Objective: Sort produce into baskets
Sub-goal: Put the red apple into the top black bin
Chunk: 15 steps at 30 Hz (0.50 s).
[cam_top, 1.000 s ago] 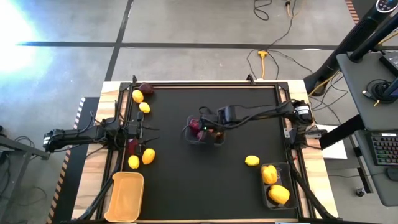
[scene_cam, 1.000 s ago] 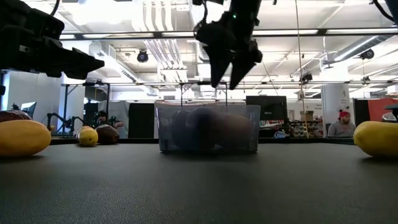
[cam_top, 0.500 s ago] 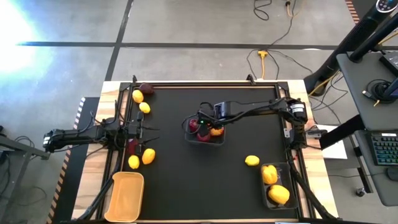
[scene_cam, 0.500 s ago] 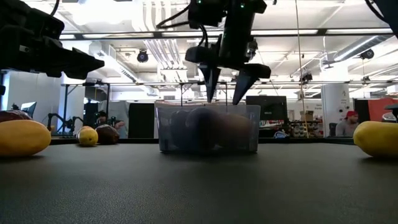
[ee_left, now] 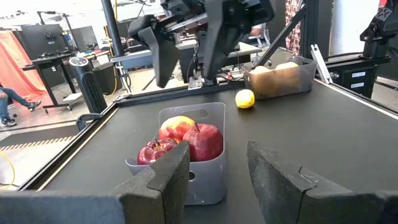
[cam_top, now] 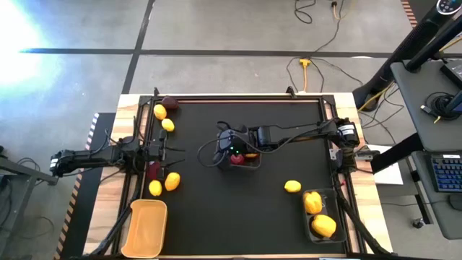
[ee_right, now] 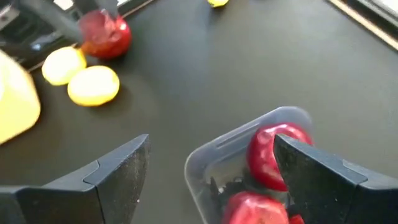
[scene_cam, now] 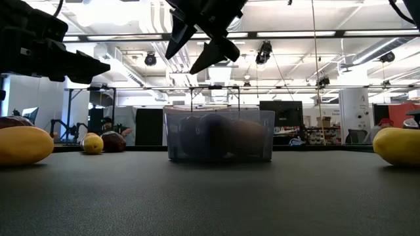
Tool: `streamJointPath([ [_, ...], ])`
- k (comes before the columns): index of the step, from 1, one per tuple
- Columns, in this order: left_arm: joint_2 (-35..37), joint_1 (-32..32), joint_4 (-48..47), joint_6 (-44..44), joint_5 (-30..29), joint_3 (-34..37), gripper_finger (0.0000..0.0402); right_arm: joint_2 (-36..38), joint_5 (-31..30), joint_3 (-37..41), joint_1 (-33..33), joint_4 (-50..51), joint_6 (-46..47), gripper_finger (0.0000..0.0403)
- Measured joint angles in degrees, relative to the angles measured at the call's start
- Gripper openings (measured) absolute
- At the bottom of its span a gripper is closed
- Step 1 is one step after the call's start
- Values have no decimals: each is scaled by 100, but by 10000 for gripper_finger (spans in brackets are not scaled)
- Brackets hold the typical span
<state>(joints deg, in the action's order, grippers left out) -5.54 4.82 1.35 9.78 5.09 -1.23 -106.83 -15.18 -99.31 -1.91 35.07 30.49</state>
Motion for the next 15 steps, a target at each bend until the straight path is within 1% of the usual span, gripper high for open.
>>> streamJointPath([
  [9, -5, 0, 76, -36, 3, -1, 146, 0, 15, -248, -164, -129, 98, 325],
  [10, -9, -5, 216, -282, 43, 0, 146, 0, 13, -306, -190, -133, 100, 325],
  [12, -3, -7, 663, -1052, 183, 0, 146, 0, 3, -433, -223, -104, 100, 325],
  [13, -8, -7, 1010, -1552, 177, 0, 146, 0, -1, -501, -247, -84, 100, 325],
  [15, -26, -7, 1692, -2846, 153, -1, 146, 0, 4, -651, -303, -14, 100, 325],
])
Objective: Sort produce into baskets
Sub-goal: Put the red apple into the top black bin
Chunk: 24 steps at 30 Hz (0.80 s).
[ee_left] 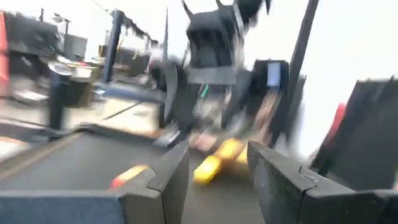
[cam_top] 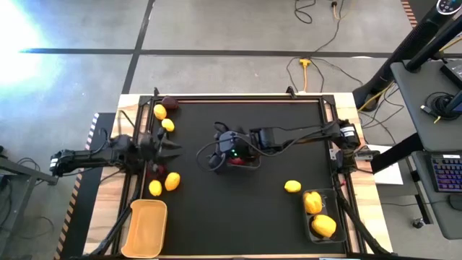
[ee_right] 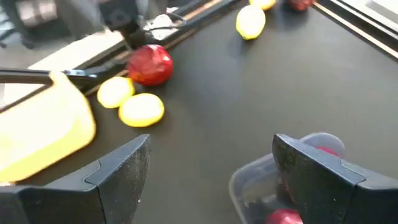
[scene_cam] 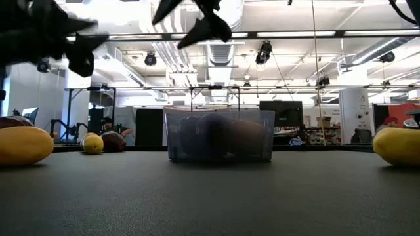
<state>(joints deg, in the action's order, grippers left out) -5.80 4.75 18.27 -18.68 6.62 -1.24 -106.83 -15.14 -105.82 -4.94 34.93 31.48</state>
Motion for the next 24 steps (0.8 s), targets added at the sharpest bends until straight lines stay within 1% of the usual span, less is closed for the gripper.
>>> streamJointPath([
  [2, 0, 0, 585, -1285, -7, 0, 146, 0, 9, -179, -32, 169, 0, 325],
  [3, 0, 0, 830, -1681, -7, 1, 146, 0, 9, -256, -38, 242, 0, 325],
  [6, 0, 0, 1388, -2148, -3, -8, 146, 2, -58, -480, -33, 438, -2, 325],
  [8, -49, -8, 1232, -2236, 32, -187, 146, 2, -160, -636, -30, 532, -29, 325],
  [11, -246, -7, 260, -1879, 291, -738, 146, 9, -314, -802, -27, 510, -170, 325],
  [15, -716, -7, -1252, -833, 1002, -1585, 146, 9, -470, -934, -15, 523, -390, 325],
  [18, -1053, -9, -2244, -832, 1355, -2096, 146, 9, -493, -972, -5, 552, -407, 325],
  [21, -1389, -9, -3071, -939, 1345, -2487, 146, 9, -492, -980, -10, 592, -404, 325],
  [24, -1790, -7, -4105, -1302, 1042, -2863, 146, 9, -473, -980, -57, 747, -261, 325],
])
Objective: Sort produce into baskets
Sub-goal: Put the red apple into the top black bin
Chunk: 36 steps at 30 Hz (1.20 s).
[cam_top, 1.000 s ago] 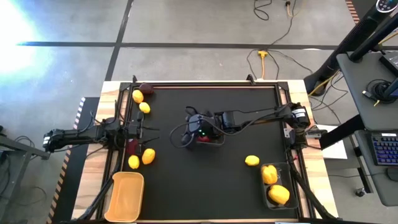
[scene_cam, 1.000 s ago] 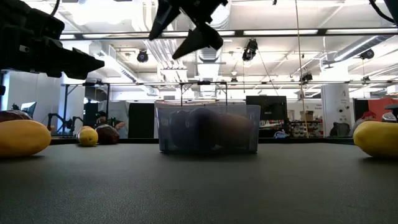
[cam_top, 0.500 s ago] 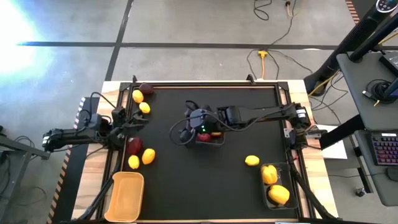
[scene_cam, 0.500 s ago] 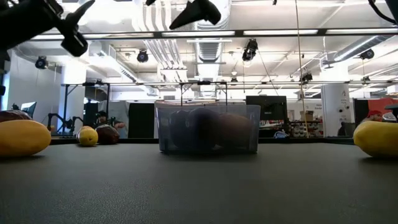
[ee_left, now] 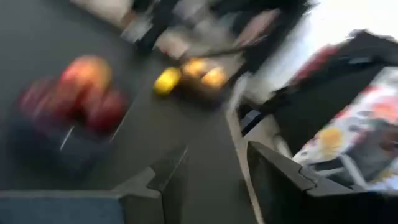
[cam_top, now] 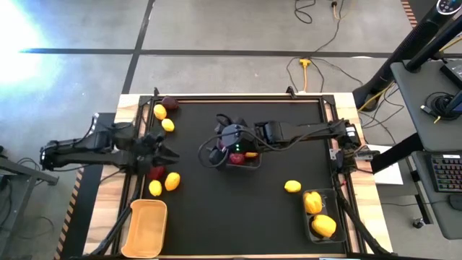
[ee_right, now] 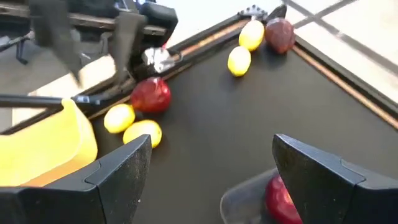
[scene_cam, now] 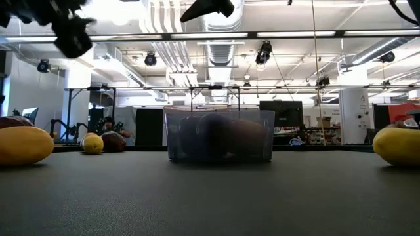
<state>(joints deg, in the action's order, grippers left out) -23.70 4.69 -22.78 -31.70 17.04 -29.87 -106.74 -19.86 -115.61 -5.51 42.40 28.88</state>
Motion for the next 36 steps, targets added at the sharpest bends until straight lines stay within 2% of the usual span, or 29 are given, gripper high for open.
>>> streamJointPath([
  [5, -730, -2, -2171, -1100, -757, -647, 146, 0, 31, 11, -51, 307, 30, 325],
  [10, -1388, -9, -3497, -1360, -1466, -1053, 146, 0, 27, 8, -8, 327, -440, 325],
  [13, -1714, -9, -3696, -1508, -1652, -1121, 146, 0, 25, -4, 41, 319, -877, 325],
  [19, -2303, -9, -3742, -2105, -1658, -1058, 146, 112, 27, -4, 65, 511, -1731, 325],
  [26, -3055, -9, -4365, -2614, -1649, -1114, 152, 334, 29, -13, 65, 1345, -2245, 325],
  [30, -3469, -8, -4578, -2686, -1629, -1424, 177, 409, 23, -13, 99, 1690, -2617, 325],
  [36, -4229, 48, -5147, -2784, -1508, -1830, 238, 424, 27, 4, 117, 2035, -2974, 325],
])
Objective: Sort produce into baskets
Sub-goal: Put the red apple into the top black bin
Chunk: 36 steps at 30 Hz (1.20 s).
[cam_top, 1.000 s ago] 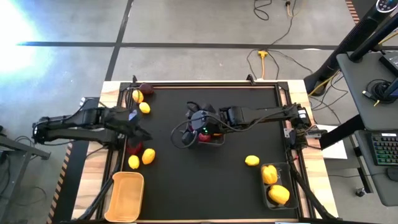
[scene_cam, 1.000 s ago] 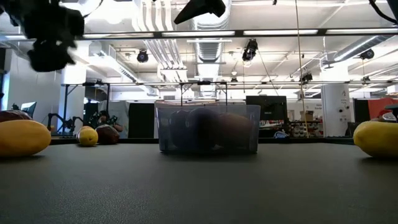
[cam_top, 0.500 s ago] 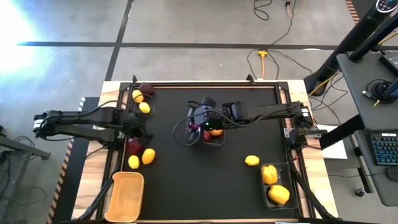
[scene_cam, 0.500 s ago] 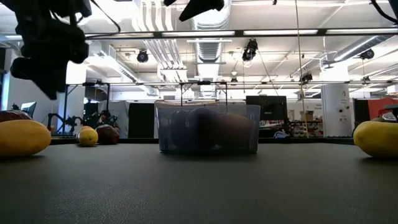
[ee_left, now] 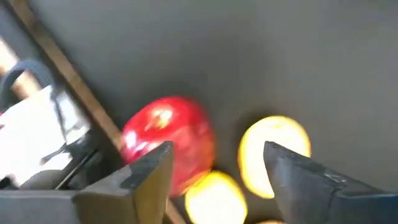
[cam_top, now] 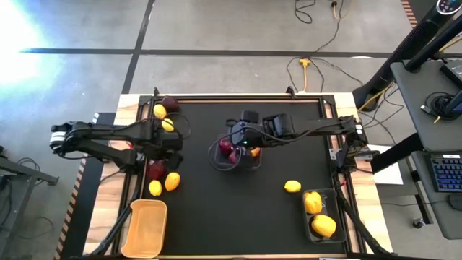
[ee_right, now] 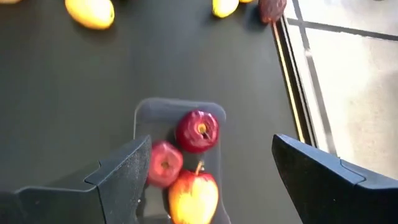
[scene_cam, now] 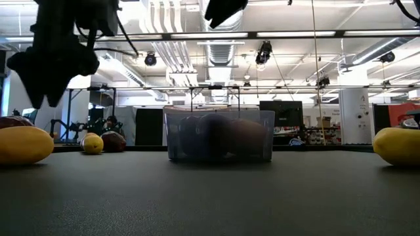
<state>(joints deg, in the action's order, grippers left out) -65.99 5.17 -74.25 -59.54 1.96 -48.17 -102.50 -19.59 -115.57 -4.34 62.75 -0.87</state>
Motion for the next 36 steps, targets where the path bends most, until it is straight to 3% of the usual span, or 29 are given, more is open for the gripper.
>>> streamJointPath([
  [4, -596, 48, -697, 0, 257, -66, 282, 0, 4, 97, -12, 350, -65, 325],
  [8, -1122, 64, -682, 202, 356, -29, 309, 7, 7, 311, -56, 573, 12, 325],
  [23, -2705, 751, -189, 1543, 351, 160, 307, 574, 59, 1569, -336, 602, 763, 325],
  [29, -2944, 790, -165, 1875, 643, 254, 310, 974, 50, 1833, -341, 505, 1114, 325],
  [36, -2653, 763, -115, 2005, 872, 194, 339, 1235, 2, 2043, -315, 215, 1270, 325],
])
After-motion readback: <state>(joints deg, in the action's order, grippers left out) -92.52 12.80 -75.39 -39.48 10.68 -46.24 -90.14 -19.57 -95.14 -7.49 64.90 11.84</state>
